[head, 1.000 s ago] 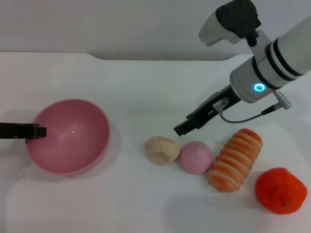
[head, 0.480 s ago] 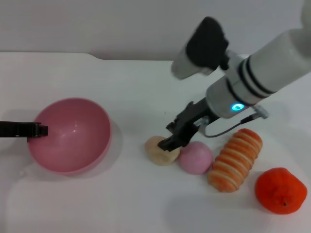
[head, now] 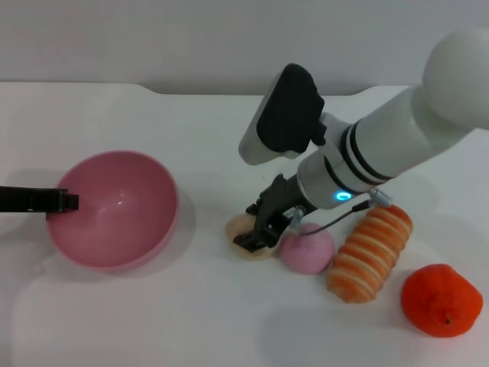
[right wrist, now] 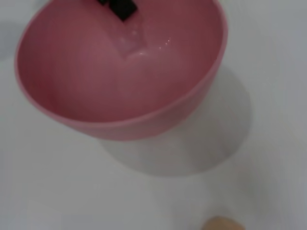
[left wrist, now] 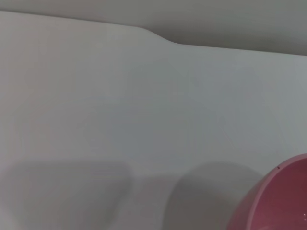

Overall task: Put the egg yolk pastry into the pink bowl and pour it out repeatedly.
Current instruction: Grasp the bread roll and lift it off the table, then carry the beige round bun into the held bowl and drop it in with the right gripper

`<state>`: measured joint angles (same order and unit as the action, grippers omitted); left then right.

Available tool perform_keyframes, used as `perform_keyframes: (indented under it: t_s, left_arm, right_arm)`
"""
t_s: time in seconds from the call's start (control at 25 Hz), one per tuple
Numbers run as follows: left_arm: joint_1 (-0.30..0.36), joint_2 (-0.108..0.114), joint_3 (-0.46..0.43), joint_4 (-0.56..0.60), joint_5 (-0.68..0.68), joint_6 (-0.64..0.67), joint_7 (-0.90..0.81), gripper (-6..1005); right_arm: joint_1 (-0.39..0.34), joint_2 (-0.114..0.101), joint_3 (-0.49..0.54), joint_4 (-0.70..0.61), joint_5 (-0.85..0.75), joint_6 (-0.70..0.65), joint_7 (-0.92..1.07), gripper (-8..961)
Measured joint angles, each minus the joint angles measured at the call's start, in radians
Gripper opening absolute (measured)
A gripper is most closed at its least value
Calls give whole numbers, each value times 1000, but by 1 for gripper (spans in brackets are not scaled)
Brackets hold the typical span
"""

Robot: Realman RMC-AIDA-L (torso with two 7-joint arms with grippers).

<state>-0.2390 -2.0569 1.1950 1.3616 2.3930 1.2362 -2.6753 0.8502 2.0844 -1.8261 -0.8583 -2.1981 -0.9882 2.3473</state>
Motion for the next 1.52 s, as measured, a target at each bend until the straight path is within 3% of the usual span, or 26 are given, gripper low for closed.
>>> perform_keyframes:
  t_s: [0.52, 0.76, 0.92, 1.12, 1.32, 1.52]
  left_arm:
    - [-16, 1, 0, -2, 0, 0, 0, 0]
    - [-34, 2, 0, -11, 0, 2, 0, 0]
    - [-58, 4, 0, -46, 3, 2, 0, 0]
    - [-100, 2, 0, -99, 23, 2, 0, 0]
    - [-165, -2, 46, -135, 20, -1, -6, 1]
    - [-208, -3, 117, -128, 15, 8, -44, 1]
  right_arm:
    - [-37, -6, 5, 30, 40, 82, -5, 477]
    - [-80, -8, 108, -33, 41, 70, -47, 351]
    - [-106, -10, 190, -114, 41, 46, -90, 313]
    - [-122, -10, 267, -307, 73, -28, -180, 273]
    - [-96, -8, 219, -420, 156, -106, -265, 266]
    - [-49, -5, 89, -378, 118, -118, -265, 260]
